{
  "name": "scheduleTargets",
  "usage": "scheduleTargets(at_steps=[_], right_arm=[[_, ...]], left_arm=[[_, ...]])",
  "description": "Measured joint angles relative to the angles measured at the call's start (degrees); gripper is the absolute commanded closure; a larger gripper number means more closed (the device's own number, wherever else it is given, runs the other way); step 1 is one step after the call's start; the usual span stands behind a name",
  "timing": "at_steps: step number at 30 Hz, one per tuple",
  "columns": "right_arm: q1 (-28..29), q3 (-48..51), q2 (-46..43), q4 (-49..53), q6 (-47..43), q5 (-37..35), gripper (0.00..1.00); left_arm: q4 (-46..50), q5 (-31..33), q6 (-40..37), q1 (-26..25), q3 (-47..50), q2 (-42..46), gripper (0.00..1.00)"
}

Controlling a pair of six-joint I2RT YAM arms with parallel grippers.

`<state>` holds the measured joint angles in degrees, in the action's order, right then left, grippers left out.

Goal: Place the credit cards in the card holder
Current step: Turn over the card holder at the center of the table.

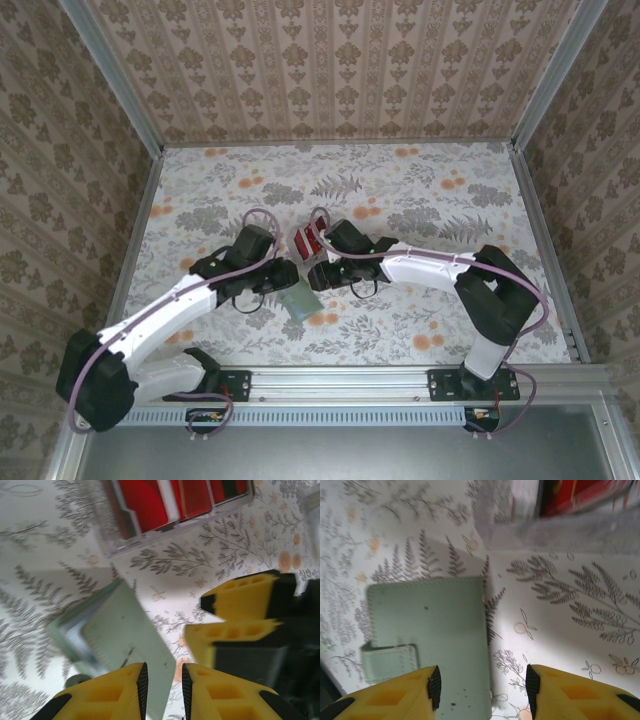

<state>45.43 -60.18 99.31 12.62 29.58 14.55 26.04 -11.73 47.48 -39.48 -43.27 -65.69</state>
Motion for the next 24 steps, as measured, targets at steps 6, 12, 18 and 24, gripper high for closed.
scheduleTargets(at_steps=[6,12,18,24], right_arm=[[0.3,0.5,2.4,-0.5,1.6,0.5,0.49],[1.3,0.3,5.9,-0.8,2.3,1.2,0.47],[2.5,-2.1,8.0,-2.2,3.7,2.3,0.46],[2.7,-2.5,10.1,-6.8,7.9,6.1,0.47]], left_arm=[[-0.7,1.3,-0.8,-0.7,-1.1,-8.5,0.78],[-0.7,3.1,-0.7,-0.7,2.4,-10.1,0.84],[-2.9,4.5,0.6,-0.1,8.9,-7.7,0.99],[-8.4,3.3,2.1,1.1,13.6,-5.3,1.00]])
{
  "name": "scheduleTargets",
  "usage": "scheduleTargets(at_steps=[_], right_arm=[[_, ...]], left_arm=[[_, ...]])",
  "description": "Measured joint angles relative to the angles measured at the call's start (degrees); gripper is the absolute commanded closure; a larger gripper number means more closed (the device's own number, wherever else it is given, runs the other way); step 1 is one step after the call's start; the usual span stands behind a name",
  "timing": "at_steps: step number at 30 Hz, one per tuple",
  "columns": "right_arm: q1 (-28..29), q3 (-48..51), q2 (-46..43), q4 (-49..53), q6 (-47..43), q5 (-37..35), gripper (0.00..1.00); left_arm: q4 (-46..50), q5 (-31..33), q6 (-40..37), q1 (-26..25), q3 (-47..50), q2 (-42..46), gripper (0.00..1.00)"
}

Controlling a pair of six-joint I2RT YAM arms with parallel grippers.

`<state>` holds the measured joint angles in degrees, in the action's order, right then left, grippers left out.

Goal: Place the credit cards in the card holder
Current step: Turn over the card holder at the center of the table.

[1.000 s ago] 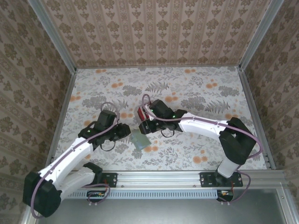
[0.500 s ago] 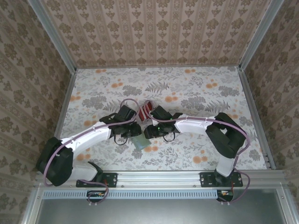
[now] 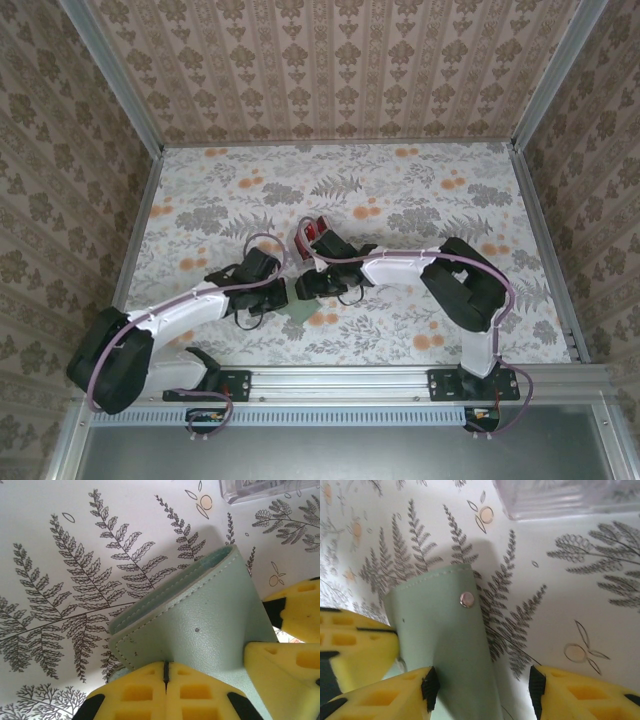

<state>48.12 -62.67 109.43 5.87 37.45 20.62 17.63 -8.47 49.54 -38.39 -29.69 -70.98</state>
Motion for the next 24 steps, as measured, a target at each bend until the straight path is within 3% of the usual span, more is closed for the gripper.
scheduleTargets(at_steps=[3,8,13,18,24], right_arm=[[0.0,0.0,1.4,-3.9,3.1,2.5,0.53],[-0.7,0.6,2.5,-9.3,6.6,8.3,0.86],[-0.3,2.6,0.0,-10.4,5.4,6.7,0.88],[1.4,5.2,-12.3,5.1,-1.3,-8.6,0.87],[1.8,4.4,-24.3,27.9,-6.4,-37.6,0.83]], left_arm=[[-2.5,-0.5,0.4,0.2,0.7,-0.2,1.00],[-2.3,0.3,0.5,0.9,0.8,0.0,1.00],[-0.9,1.0,0.5,0.9,0.9,1.7,0.85],[4.6,3.8,0.4,1.6,2.3,6.6,0.83],[6.0,4.9,0.4,4.1,3.3,12.2,0.82]])
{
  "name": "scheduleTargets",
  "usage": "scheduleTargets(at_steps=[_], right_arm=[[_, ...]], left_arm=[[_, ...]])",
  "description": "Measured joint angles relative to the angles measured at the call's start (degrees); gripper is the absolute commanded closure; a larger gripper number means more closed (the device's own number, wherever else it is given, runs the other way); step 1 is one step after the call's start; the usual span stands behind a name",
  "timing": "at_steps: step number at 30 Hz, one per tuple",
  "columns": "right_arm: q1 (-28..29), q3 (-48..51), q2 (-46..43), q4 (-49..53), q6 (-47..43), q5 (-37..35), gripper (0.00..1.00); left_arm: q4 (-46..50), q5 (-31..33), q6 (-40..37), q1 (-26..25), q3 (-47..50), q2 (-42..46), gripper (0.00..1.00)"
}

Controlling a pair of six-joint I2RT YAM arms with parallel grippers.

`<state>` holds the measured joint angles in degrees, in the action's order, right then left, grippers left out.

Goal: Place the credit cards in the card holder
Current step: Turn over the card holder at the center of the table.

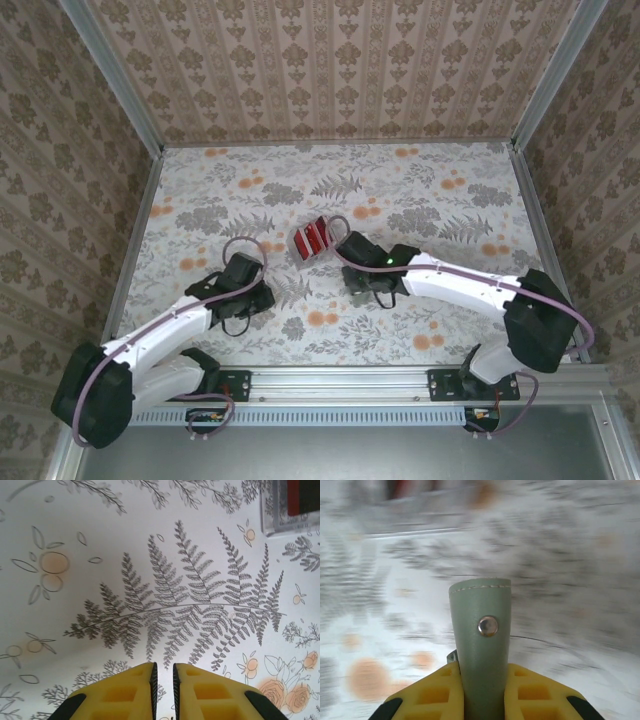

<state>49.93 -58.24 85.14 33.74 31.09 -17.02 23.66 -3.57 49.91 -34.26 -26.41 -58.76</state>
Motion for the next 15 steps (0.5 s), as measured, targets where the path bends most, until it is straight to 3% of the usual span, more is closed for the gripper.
scheduleTargets(at_steps=[4,8,9,11,12,15], right_arm=[[1.4,-2.2,2.2,9.2,-0.6,-12.4,0.82],[4.1,-9.0,13.9,13.0,-0.6,-18.0,0.77],[5.0,-11.4,17.7,13.6,-0.3,-19.0,0.72],[7.6,-16.5,25.4,14.5,0.5,-21.2,0.41],[8.9,-18.6,28.2,14.8,0.8,-21.9,0.33],[12.0,-20.8,31.6,14.2,0.9,-21.4,0.28]], left_arm=[[0.0,0.0,-0.2,0.7,0.5,0.1,0.82],[0.0,-0.1,-0.5,1.0,0.5,0.1,0.82],[0.0,-0.2,-0.6,1.1,0.5,0.1,0.82],[0.0,-0.5,-0.7,1.4,0.5,0.3,0.82],[0.0,-0.6,-0.7,1.5,0.5,0.5,0.82],[0.0,-1.0,-0.7,1.9,0.5,1.6,0.82]])
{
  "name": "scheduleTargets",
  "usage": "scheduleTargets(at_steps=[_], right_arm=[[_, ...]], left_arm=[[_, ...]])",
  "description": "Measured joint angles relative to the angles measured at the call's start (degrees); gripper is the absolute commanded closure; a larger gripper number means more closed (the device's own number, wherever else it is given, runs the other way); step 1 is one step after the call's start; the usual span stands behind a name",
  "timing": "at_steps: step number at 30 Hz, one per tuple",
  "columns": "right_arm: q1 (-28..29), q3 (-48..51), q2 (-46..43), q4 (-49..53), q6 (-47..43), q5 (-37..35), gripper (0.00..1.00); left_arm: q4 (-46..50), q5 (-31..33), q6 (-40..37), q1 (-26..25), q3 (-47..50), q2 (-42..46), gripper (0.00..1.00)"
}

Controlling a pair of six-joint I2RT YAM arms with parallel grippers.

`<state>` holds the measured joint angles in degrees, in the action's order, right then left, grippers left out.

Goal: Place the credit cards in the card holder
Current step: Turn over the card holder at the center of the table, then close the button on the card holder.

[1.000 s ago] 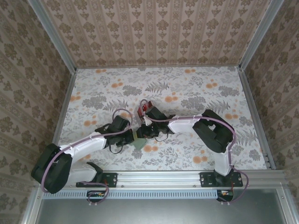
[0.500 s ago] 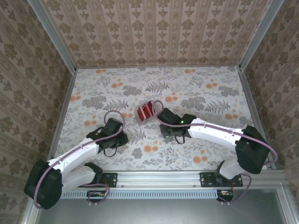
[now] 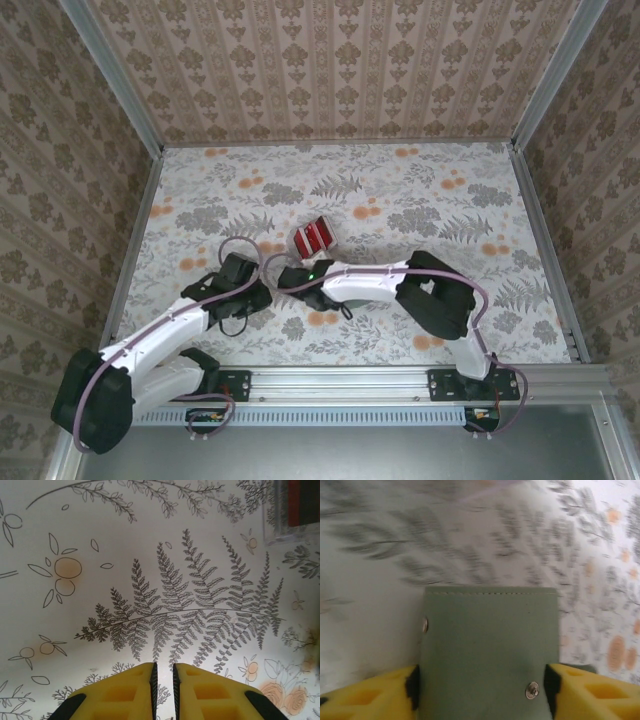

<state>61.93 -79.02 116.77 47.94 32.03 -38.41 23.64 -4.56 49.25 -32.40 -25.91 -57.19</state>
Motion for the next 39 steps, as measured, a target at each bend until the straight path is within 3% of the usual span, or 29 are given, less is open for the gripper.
scheduleTargets(at_steps=[4,9,15,18,23,29,39], right_arm=[[0.9,3.0,-4.3,-3.1,0.0,3.3,0.28],[-2.6,12.0,-19.1,-9.1,-0.5,9.6,0.32],[-16.6,20.7,-33.1,-15.5,-1.6,24.4,0.54],[-20.9,21.1,-31.8,-15.5,-2.2,28.6,0.61],[-20.7,20.6,-26.8,-15.1,-3.0,33.2,0.66],[-20.7,16.0,-21.0,-13.2,-3.4,33.8,0.68],[-20.5,11.8,-17.5,-10.7,-3.9,31.5,0.74]], left_arm=[[-0.1,-0.5,0.0,0.3,0.0,0.3,0.82],[-1.8,-2.3,0.0,0.2,-0.3,-3.4,0.83],[-3.3,-3.0,-1.2,-3.2,-7.6,-12.7,0.84],[-4.7,-3.2,-2.0,-5.9,-13.9,-18.4,0.84],[-6.5,-3.2,-3.4,-10.0,-23.1,-27.9,0.84],[-6.8,-3.9,-4.3,-12.7,-29.0,-35.9,0.84],[-6.9,-4.7,-4.5,-13.5,-29.6,-38.2,0.84]])
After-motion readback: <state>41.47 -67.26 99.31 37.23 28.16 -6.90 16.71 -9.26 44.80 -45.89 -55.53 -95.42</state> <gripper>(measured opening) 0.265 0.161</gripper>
